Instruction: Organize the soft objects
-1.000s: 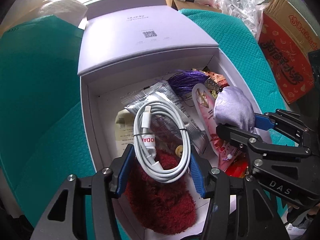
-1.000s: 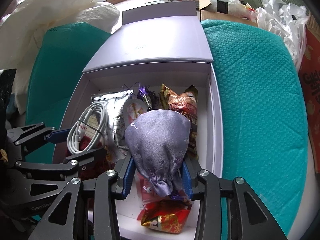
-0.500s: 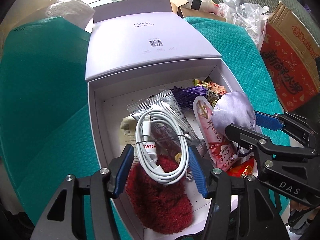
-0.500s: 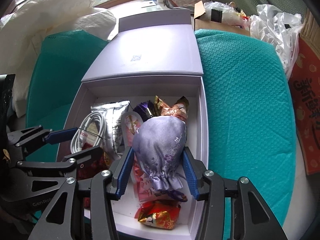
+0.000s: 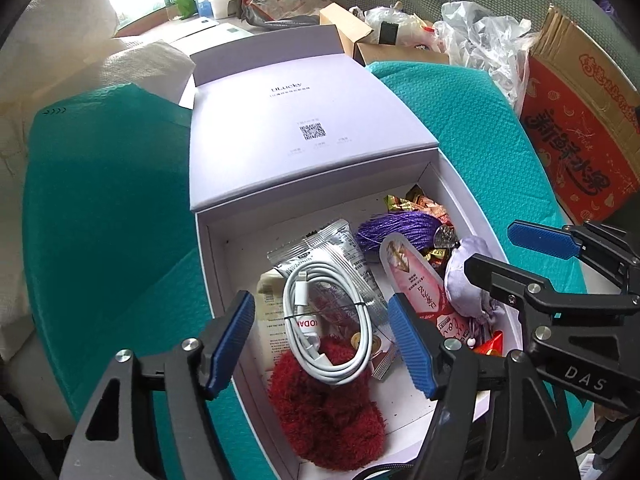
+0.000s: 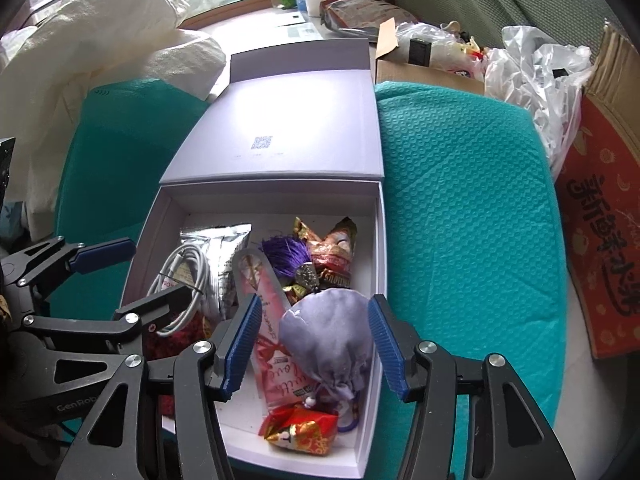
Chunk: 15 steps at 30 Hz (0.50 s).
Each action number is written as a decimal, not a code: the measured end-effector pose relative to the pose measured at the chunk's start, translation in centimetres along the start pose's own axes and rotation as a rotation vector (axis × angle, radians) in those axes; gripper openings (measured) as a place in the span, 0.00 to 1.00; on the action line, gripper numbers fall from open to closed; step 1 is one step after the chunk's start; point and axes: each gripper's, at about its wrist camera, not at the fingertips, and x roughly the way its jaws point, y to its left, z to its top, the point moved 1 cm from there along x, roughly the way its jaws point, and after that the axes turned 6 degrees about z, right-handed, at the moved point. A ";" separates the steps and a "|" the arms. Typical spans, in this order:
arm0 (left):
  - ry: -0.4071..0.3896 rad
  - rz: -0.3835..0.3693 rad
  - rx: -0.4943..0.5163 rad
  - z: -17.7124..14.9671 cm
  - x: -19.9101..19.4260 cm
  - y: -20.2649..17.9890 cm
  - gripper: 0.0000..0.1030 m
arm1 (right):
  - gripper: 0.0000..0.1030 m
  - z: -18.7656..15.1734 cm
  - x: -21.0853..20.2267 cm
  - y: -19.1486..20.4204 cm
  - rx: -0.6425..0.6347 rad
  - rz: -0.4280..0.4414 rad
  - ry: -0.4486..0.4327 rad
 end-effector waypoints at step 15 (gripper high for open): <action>-0.116 -0.004 -0.024 1.8 -6.2 0.8 0.70 | 0.56 1.9 -5.6 1.6 -0.032 0.000 -0.095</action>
